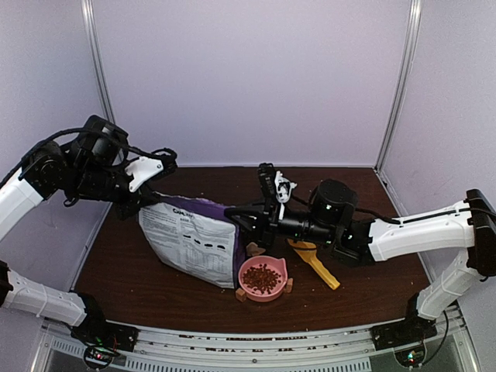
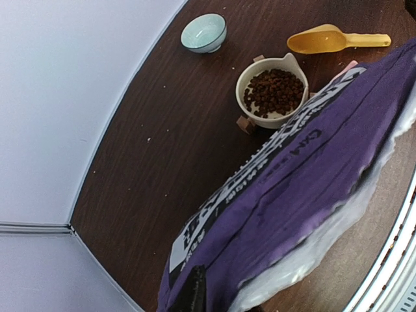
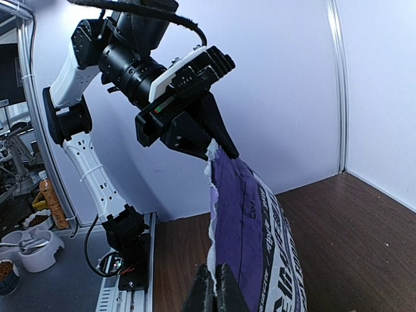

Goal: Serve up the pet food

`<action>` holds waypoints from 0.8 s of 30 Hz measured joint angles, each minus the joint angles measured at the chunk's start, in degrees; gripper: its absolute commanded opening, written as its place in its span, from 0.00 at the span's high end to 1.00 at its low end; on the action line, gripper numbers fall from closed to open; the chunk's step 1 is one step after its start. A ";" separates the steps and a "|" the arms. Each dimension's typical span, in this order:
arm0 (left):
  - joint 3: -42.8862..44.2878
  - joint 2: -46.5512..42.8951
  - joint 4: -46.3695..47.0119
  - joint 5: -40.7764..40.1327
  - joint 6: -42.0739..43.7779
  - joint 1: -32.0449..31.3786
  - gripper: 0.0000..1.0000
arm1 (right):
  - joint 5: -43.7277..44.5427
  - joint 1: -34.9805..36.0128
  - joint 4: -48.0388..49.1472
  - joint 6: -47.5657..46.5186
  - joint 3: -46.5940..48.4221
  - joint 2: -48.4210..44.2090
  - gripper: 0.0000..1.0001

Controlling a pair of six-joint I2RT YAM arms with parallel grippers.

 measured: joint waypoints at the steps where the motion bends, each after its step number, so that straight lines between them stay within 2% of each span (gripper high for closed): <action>1: 0.00 -0.15 0.00 -0.28 0.00 0.31 0.94 | 0.00 0.00 0.00 0.04 -0.13 -0.13 1.00; 2: 0.00 -0.24 -0.02 -0.55 0.00 0.48 1.00 | 0.02 0.00 -0.04 0.11 -0.20 -0.24 1.00; 5: -0.09 -0.31 -0.09 -0.59 0.28 0.81 1.00 | 0.09 0.00 -0.07 0.17 -0.22 -0.33 1.00; 6: -0.20 -0.31 -0.07 -0.59 0.28 0.83 0.97 | 0.15 -0.02 -0.07 0.20 -0.24 -0.33 1.00; 7: -0.20 -0.33 -0.02 -0.57 0.26 0.85 0.89 | 0.20 0.00 -0.07 0.22 -0.24 -0.33 1.00; 10: -0.33 -0.48 0.11 -1.75 0.22 1.51 0.87 | 0.28 -0.02 -0.04 0.26 -0.35 -0.35 1.00; 12: -0.48 -0.70 0.22 -2.45 0.17 2.40 0.90 | 0.28 -0.02 -0.02 0.57 -0.44 -0.44 1.00; 13: -0.59 -0.79 0.22 -2.60 0.17 2.67 0.97 | 0.28 0.00 -0.02 0.63 -0.44 -0.44 1.00; 14: -0.68 -0.85 0.22 -2.86 0.22 2.95 1.00 | 0.28 0.00 -0.02 0.72 -0.48 -0.44 1.00; 18: -0.96 -0.90 0.24 -2.49 0.59 3.15 1.00 | 0.46 -0.02 0.00 0.81 -0.52 -0.50 1.00; 24: -1.38 -1.01 1.14 -2.60 0.59 3.82 0.91 | 0.66 -0.02 0.00 0.81 -0.52 -0.50 1.00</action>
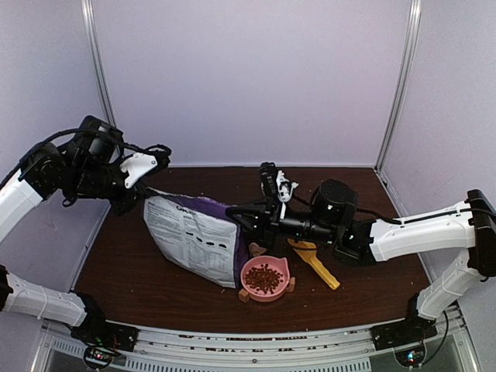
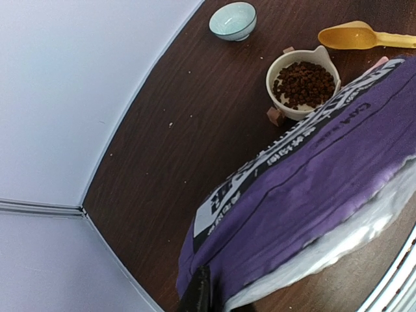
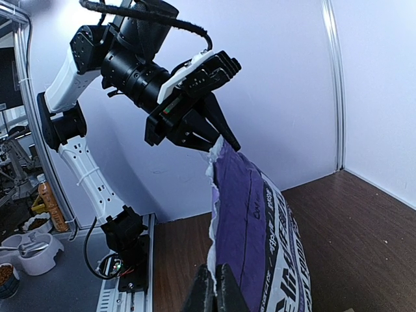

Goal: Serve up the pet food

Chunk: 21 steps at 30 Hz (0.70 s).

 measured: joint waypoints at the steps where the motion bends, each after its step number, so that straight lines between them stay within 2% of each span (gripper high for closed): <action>1: -0.02 -0.07 0.15 -0.37 0.00 0.28 0.90 | 0.00 0.00 0.00 0.00 0.00 0.00 1.00; 2: -0.04 -0.11 0.20 -0.68 -0.02 0.48 0.90 | 0.00 0.00 0.00 0.02 0.00 0.00 1.00; 3: -0.07 -0.17 0.17 -1.01 -0.02 0.72 0.98 | 0.00 0.00 0.00 0.02 0.00 -0.02 1.00; 4: -0.09 -0.22 0.17 -1.29 -0.02 0.94 1.00 | 0.00 0.00 0.00 0.02 0.00 -0.02 1.00; 7: -0.28 -0.26 0.17 -1.40 0.11 1.11 1.00 | 0.02 0.00 0.07 0.02 0.00 -0.02 1.00; 9: -0.33 -0.26 0.24 -1.36 0.11 1.11 0.95 | 0.02 0.00 0.07 0.04 0.00 -0.02 1.00; 19: -0.44 -0.13 0.85 -4.24 -1.20 3.02 0.91 | 0.09 0.00 0.04 0.17 -0.02 -0.02 1.00; 21: -0.39 -0.04 1.25 -7.21 -2.47 4.85 0.83 | -0.02 0.00 0.02 0.15 -0.02 -0.04 1.00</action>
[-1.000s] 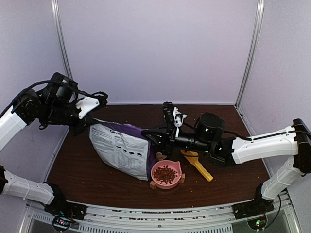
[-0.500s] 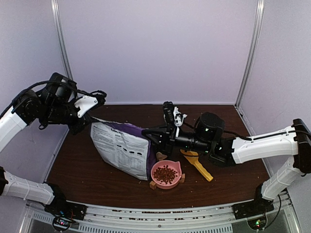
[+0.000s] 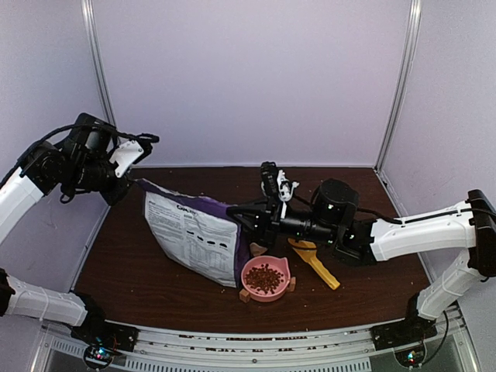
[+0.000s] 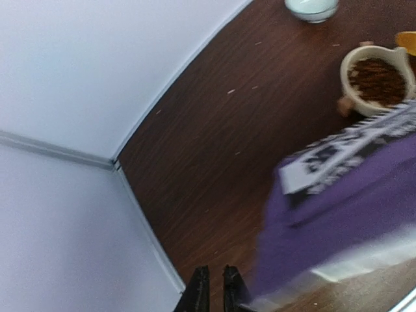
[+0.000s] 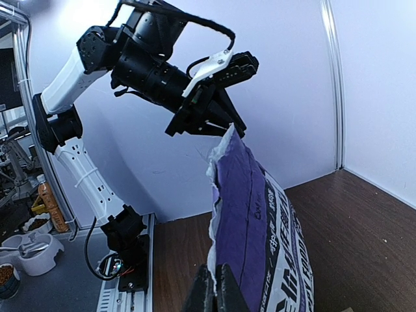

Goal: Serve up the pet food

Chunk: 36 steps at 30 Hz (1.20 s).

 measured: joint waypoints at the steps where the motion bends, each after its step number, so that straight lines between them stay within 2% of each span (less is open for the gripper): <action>1: 0.07 0.09 -0.07 -2.49 -1.16 1.84 0.77 | -0.02 0.02 -0.15 -0.02 0.00 -0.09 1.00; 4: 0.44 0.22 -0.04 -6.58 -5.27 4.55 0.70 | 0.07 0.55 -0.55 -0.39 0.00 -0.15 1.00; 5: 0.66 0.11 -0.04 -6.91 -7.02 4.59 0.63 | 0.31 0.87 -0.66 -0.68 0.00 -0.15 1.00; 8: 0.79 -1.27 0.20 -6.29 -13.94 4.57 0.55 | 2.03 2.67 -1.51 -2.29 0.26 -0.17 1.00; 17: -3.30 -17.33 1.25 3.08 -37.48 4.57 0.35 | 8.02 8.09 -3.37 -7.19 1.81 0.68 1.00; 22: -11.30 -25.57 6.21 10.86 -49.44 4.57 0.25 | 12.46 12.20 -4.13 -10.84 2.82 1.92 1.00; 27: -18.05 -26.45 10.08 18.25 -57.16 4.57 0.22 | 15.85 15.26 -5.90 -14.32 5.42 3.91 1.00; 30: -19.76 -26.23 11.41 18.47 -59.87 4.79 0.24 | 17.62 16.31 -6.36 -15.91 6.03 4.44 1.00; 33: -21.40 -27.23 13.16 18.21 -61.57 4.92 0.34 | 19.37 17.03 -6.73 -17.35 6.45 4.79 1.00; 36: -23.30 -27.80 14.69 17.81 -62.75 5.18 0.53 | 21.20 17.64 -6.88 -18.88 6.58 5.20 0.99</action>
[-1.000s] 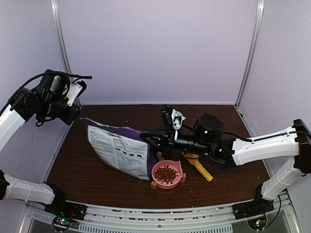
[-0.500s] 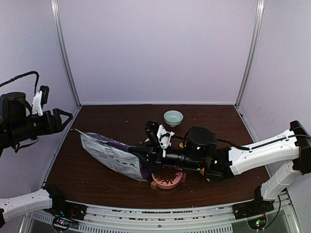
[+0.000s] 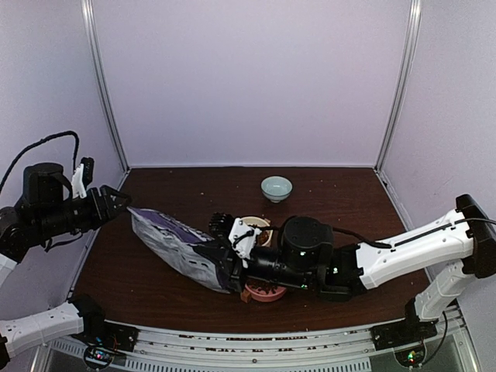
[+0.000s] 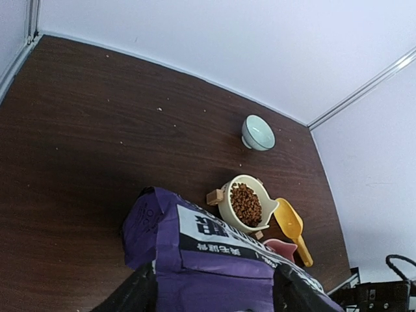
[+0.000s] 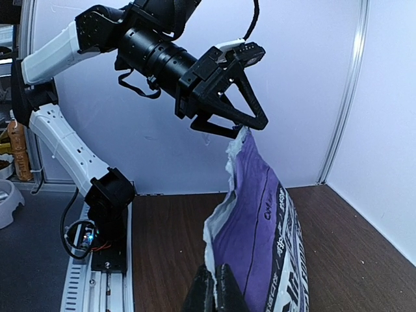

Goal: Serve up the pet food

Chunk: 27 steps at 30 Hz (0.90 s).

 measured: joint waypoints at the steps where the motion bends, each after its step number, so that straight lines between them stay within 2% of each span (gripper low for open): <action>1: -0.46 0.07 0.42 0.02 -0.66 0.00 0.57 | 0.61 0.22 -0.13 -0.61 0.02 0.11 0.98; 7: -0.94 1.42 3.10 0.35 -1.66 0.09 0.73 | 4.79 0.63 -1.03 -3.67 0.72 0.79 0.87; 15: -0.92 2.34 5.49 1.40 -1.36 0.09 0.79 | 10.36 0.76 -0.96 -6.23 0.74 0.87 0.70; 18: -0.68 2.60 5.64 1.57 -0.96 0.09 0.79 | 11.91 0.79 -1.01 -7.23 0.74 0.87 0.71; 20: -0.42 2.73 5.62 1.64 -0.55 0.09 0.79 | 12.83 0.76 -1.03 -7.76 0.74 0.87 0.77; 21: -0.24 2.84 5.53 1.66 -0.28 0.09 0.78 | 13.14 0.74 -1.05 -7.93 0.76 0.87 0.82; 23: 0.02 3.02 5.42 1.66 0.35 0.09 0.71 | 13.44 0.57 -1.16 -8.39 0.83 0.87 0.93; 25: 0.24 2.97 5.38 1.51 1.49 0.09 0.57 | 13.70 0.20 -1.55 -7.96 1.07 0.87 1.00; 27: 1.05 2.93 4.87 1.14 3.19 0.04 0.43 | 13.46 -0.24 -1.81 -8.09 1.31 0.81 1.00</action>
